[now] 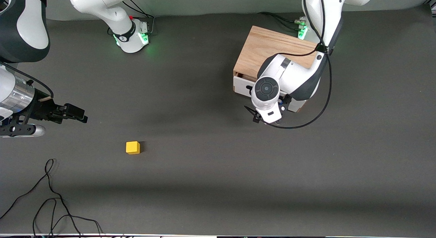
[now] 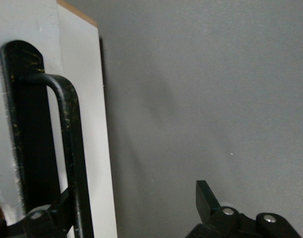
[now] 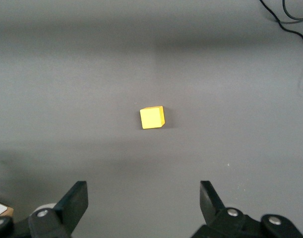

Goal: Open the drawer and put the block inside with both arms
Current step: 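Pull the drawer handle outward with the left gripper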

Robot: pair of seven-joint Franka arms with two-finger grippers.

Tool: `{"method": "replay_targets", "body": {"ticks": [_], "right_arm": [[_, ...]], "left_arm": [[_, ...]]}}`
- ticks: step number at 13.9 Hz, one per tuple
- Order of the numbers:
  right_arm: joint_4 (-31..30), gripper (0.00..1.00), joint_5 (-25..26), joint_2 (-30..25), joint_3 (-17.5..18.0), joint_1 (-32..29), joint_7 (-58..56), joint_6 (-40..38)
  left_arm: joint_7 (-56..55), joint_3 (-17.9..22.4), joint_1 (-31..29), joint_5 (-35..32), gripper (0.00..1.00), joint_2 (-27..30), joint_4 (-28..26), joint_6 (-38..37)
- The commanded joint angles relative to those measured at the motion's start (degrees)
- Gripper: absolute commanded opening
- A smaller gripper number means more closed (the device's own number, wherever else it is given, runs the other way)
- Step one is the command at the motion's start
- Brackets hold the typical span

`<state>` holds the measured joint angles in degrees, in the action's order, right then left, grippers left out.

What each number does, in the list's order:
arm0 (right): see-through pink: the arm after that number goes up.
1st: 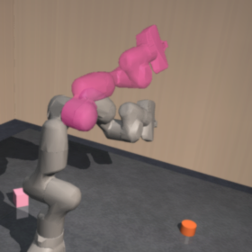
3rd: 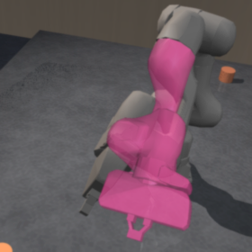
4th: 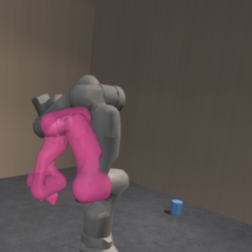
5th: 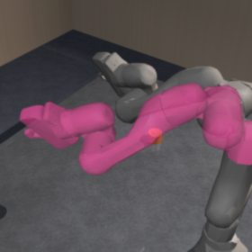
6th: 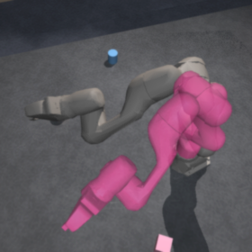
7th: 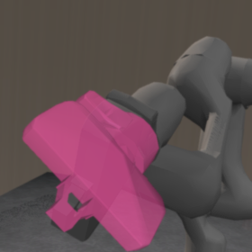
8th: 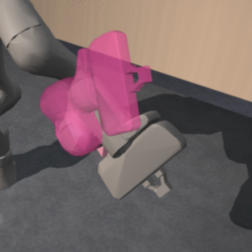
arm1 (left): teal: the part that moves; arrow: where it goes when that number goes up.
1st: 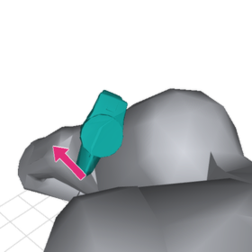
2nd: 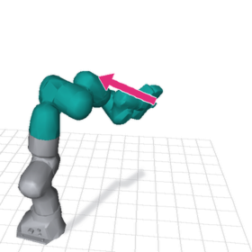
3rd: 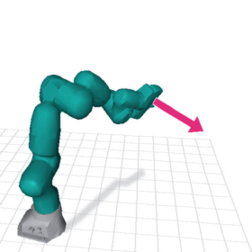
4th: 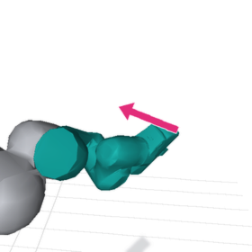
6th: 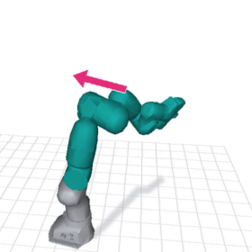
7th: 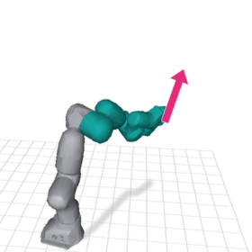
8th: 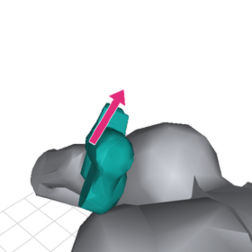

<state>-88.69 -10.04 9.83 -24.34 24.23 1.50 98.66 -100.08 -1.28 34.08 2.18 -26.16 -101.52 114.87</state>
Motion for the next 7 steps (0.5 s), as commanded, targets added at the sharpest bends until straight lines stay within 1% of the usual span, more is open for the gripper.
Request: {"method": "replay_targets", "body": {"ticks": [1, 7], "right_arm": [[1.33, 1.0, -3.83, 0.62, -0.18, -0.33, -0.01, -0.22], [1.59, 1.0, -4.38, 0.8, -0.27, -0.41, 0.17, -0.05]], "left_arm": [[0.59, 0.22, 0.19, -1.3, 1.0, -4.24, 5.71, 1.23], [0.59, 0.22, 0.19, -2.1, 1.0, -7.94, 11.07, 4.92]]}}
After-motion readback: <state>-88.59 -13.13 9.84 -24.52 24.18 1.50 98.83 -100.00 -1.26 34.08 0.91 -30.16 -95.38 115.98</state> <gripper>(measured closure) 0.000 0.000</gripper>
